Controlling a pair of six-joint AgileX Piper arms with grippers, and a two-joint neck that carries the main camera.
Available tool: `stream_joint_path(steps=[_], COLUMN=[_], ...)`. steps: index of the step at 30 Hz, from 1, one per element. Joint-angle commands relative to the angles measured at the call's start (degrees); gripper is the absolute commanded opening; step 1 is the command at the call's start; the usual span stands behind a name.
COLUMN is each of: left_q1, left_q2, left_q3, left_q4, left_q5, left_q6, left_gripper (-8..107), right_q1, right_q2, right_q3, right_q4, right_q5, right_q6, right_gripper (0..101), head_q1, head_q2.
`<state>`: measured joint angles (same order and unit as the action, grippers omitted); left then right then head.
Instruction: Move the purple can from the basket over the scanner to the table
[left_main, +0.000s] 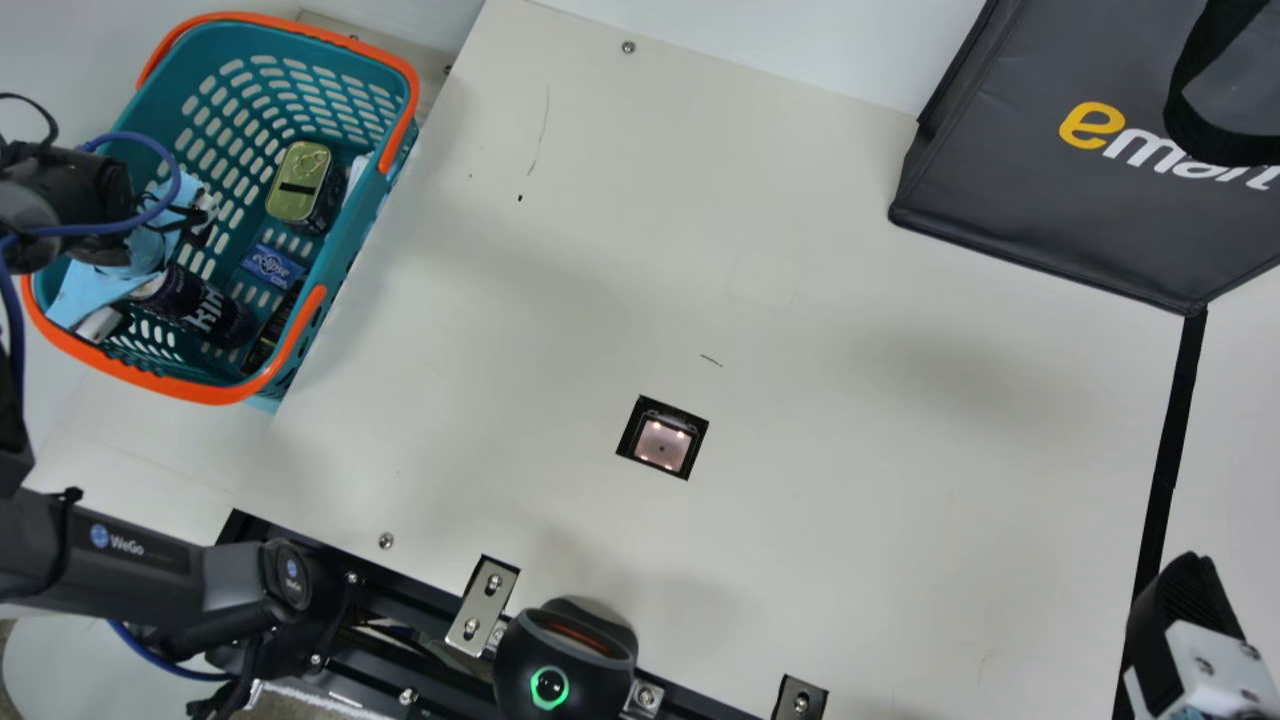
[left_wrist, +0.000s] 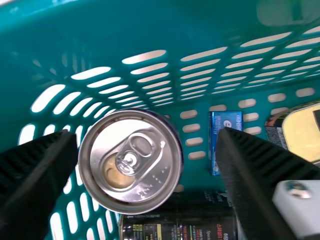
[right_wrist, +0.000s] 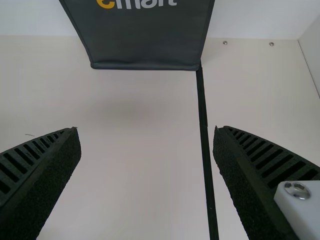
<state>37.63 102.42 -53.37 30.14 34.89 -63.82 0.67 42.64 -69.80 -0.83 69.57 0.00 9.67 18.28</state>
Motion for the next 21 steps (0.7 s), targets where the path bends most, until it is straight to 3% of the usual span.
stream_joint_path(steps=[1, 11, 21], left_q1=[0.0, 0.0, -0.7], left_q2=[0.0, -0.4, -6.2], left_q3=[0.0, 0.2, 1.6], left_q4=[0.1, -0.1, -1.9], left_q5=[-0.2, -0.5, -1.5], left_q6=[-0.1, -0.2, 1.0], left_gripper=[57, -8, -8], right_q1=[0.0, 0.0, 0.0], right_q2=[0.0, 0.0, 0.0], right_q3=[0.0, 0.0, 0.0], right_q4=[0.0, 0.0, 0.0], right_q5=[0.0, 0.0, 0.0], right_q6=[0.0, 0.0, 0.0], right_gripper=[95, 95, 95], head_q1=[-1.7, -1.7, -1.7], head_q2=[0.1, 0.1, 0.1])
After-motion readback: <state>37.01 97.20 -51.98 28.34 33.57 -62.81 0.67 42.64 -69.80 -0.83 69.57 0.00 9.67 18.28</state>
